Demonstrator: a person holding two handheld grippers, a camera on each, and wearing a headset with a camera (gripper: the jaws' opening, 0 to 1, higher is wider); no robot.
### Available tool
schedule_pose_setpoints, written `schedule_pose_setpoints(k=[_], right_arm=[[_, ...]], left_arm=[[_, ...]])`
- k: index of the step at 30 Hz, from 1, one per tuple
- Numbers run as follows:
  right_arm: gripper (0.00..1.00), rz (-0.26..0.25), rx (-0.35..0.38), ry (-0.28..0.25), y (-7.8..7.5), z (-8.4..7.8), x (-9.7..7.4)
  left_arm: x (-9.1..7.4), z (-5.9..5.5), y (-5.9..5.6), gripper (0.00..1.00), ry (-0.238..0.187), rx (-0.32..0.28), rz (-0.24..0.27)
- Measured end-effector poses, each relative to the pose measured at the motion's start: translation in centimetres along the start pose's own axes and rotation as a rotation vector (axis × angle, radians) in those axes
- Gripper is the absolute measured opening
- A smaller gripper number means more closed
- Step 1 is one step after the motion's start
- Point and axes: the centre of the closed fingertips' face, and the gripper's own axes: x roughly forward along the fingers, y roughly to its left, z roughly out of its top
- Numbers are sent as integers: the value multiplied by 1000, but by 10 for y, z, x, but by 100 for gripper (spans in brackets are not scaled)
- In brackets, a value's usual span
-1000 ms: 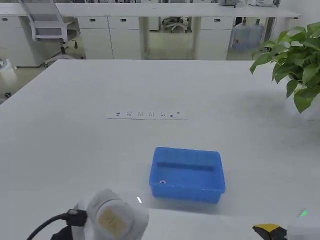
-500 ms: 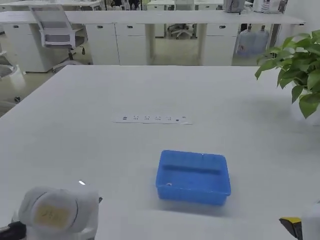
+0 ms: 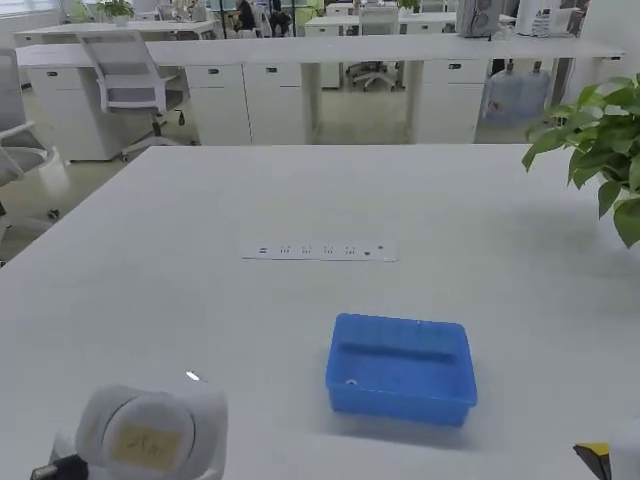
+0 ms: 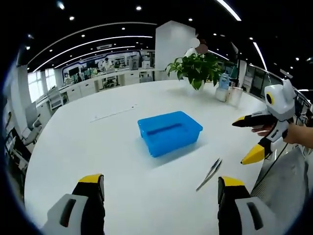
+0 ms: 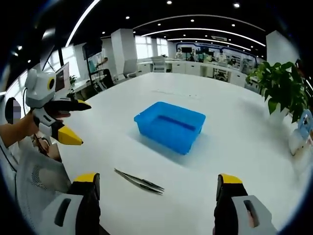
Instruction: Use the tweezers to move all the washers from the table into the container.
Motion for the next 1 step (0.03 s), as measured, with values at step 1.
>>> schedule_pose_setpoints(k=[1], right_arm=[[99, 0, 3, -5, -1, 1, -1]], left_arm=[[-1, 0, 0, 99, -2, -1, 2]])
